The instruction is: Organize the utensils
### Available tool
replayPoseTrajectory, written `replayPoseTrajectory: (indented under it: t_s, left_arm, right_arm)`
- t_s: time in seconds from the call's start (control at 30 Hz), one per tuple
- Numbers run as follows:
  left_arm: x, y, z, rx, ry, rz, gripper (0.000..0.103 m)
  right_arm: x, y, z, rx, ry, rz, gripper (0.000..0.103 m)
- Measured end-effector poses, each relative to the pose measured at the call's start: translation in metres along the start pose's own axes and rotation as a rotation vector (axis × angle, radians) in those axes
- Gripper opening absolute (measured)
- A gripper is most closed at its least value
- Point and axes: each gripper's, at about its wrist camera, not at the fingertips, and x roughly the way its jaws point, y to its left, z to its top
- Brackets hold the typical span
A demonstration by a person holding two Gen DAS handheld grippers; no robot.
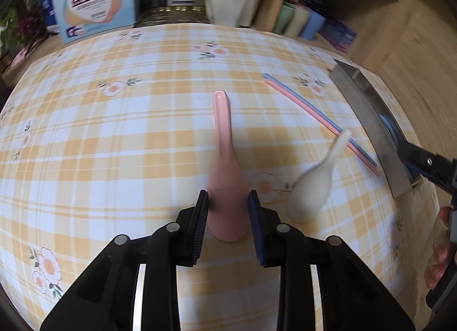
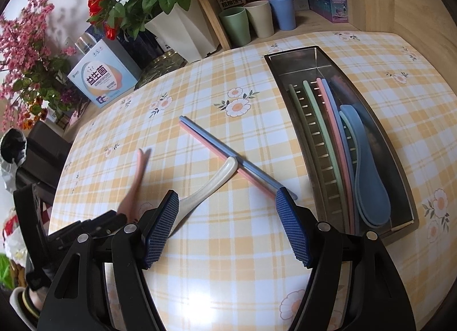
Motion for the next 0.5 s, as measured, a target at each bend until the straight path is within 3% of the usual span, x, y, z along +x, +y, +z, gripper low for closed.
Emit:
replayPoseTrajectory:
  t_s: [0.5]
  left_arm:
    - [0.012,0.022,0.017,-0.041,0.023,0.028,0.034]
  right_arm:
    - [0.005,0.004,0.000,-0.010,0.009,-0.001,0.068]
